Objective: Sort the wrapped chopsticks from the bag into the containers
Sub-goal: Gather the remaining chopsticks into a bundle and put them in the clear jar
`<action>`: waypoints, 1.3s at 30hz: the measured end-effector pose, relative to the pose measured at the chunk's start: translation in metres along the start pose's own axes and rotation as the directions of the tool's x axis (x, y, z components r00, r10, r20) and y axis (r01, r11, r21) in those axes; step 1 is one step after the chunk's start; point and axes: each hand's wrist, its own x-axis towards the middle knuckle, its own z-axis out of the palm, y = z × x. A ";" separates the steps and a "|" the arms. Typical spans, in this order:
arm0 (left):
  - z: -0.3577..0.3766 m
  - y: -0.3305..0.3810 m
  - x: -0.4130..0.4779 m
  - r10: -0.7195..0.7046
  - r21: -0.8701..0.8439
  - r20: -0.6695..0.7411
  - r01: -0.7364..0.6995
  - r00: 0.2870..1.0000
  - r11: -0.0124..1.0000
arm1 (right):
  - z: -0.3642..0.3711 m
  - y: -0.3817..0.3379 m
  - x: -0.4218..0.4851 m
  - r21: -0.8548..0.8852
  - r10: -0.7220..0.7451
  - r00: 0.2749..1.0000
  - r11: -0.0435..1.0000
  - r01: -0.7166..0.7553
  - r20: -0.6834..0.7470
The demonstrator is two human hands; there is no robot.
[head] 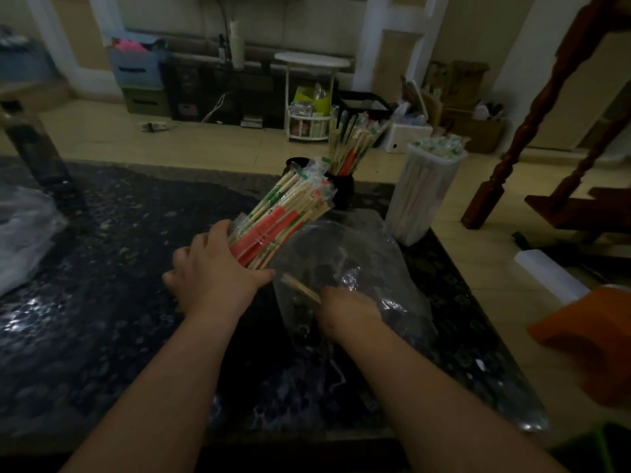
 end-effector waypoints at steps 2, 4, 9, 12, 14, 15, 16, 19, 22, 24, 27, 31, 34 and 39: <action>-0.003 0.001 -0.006 0.011 0.006 0.003 -0.011 1.000 1.000 | 0.000 0.001 -0.010 0.033 0.004 1.000 0.999 -0.005 0.031; -0.005 0.000 -0.013 0.026 0.006 0.001 -0.026 1.000 1.000 | 0.000 0.002 -0.022 0.032 -0.017 0.999 0.999 0.015 0.051; -0.012 -0.006 -0.028 0.055 0.035 0.014 -0.056 0.998 0.998 | -0.001 0.008 -0.048 -0.022 -0.068 0.993 0.997 0.070 0.098; -0.016 -0.011 -0.037 0.054 0.063 0.031 -0.056 0.998 0.996 | -0.003 0.011 -0.058 -0.017 -0.091 0.985 0.995 0.095 0.150; -0.017 -0.015 -0.042 0.050 0.075 0.049 -0.053 0.998 0.996 | -0.003 0.011 -0.062 -0.005 -0.089 0.978 0.996 0.091 0.189; -0.018 -0.016 -0.044 0.045 0.084 0.056 -0.050 0.997 0.995 | -0.003 0.011 -0.065 -0.002 -0.085 0.977 0.996 0.087 0.196; -0.019 -0.018 -0.046 0.038 0.093 0.061 -0.044 0.997 0.995 | -0.003 0.011 -0.067 -0.004 -0.091 0.977 0.996 0.094 0.195; -0.024 -0.020 -0.049 0.022 0.095 0.076 -0.029 0.997 0.995 | -0.010 0.011 -0.075 -0.005 -0.147 0.969 0.989 0.151 0.200; -0.028 -0.021 -0.051 0.018 0.086 0.079 -0.025 0.997 0.996 | -0.020 0.011 -0.085 0.023 -0.202 0.951 0.979 0.203 0.234; -0.029 -0.021 -0.053 0.013 0.098 0.079 -0.021 0.997 0.995 | -0.025 0.011 -0.091 -0.004 -0.236 0.937 0.969 0.246 0.256; -0.029 -0.024 -0.052 0.007 0.104 0.069 -0.015 0.998 0.994 | -0.035 0.012 -0.098 -0.070 -0.287 0.940 0.950 0.304 0.186; -0.030 -0.028 -0.048 -0.005 0.106 0.055 -0.001 0.998 0.994 | -0.051 0.014 -0.103 -0.095 -0.316 0.947 0.943 0.320 0.059; -0.030 -0.030 -0.046 -0.007 0.104 0.042 0.002 0.999 0.995 | -0.063 0.012 -0.107 -0.079 -0.345 0.937 0.937 0.341 -0.050; -0.027 -0.030 -0.047 0.024 0.162 0.052 -0.032 0.998 0.986 | -0.077 0.011 -0.107 -0.113 -0.345 0.856 0.938 0.327 -0.386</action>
